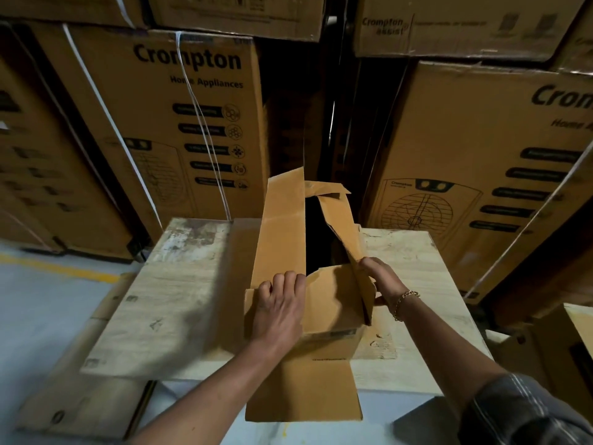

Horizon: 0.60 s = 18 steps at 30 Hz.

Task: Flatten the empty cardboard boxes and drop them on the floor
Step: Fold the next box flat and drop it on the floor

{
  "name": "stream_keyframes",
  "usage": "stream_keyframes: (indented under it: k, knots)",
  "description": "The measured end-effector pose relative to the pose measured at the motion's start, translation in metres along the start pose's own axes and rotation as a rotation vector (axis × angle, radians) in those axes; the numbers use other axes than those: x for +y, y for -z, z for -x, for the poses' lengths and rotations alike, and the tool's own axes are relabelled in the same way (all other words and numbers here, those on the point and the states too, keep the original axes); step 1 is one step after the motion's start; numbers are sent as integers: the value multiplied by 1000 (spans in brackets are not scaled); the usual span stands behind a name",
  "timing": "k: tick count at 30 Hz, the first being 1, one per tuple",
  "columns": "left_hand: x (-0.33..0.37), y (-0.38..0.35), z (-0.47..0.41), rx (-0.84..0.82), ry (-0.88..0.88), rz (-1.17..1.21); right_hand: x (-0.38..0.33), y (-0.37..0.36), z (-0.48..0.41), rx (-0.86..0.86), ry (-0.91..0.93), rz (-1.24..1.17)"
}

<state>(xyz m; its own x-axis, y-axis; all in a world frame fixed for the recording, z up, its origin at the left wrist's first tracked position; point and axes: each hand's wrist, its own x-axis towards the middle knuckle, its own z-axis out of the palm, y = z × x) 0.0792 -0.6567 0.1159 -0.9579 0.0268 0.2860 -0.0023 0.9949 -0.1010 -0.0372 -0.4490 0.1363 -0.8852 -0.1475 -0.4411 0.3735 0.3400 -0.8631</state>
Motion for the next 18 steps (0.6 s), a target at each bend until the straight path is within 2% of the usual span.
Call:
stream_keyframes:
  k: [3, 5, 8, 10, 14, 18]
  knots:
    - [3, 1, 12, 68, 24, 18, 2, 6, -1, 14, 34, 2]
    - [2, -2, 26, 183, -12, 54, 3, 6, -3, 37, 70, 37]
    - [3, -4, 57, 291, -51, 105, 12, 1, -7, 89, 149, 328]
    - [9, -2, 82, 258, -40, 150, 21, -2, -7, 115, 223, 572]
    - [18, 2, 120, 129, 9, 260, 30, -11, 2, 77, 252, 773]
    - [17, -4, 121, -45, 62, 317, 35, -25, 10, 16, 327, 1035]
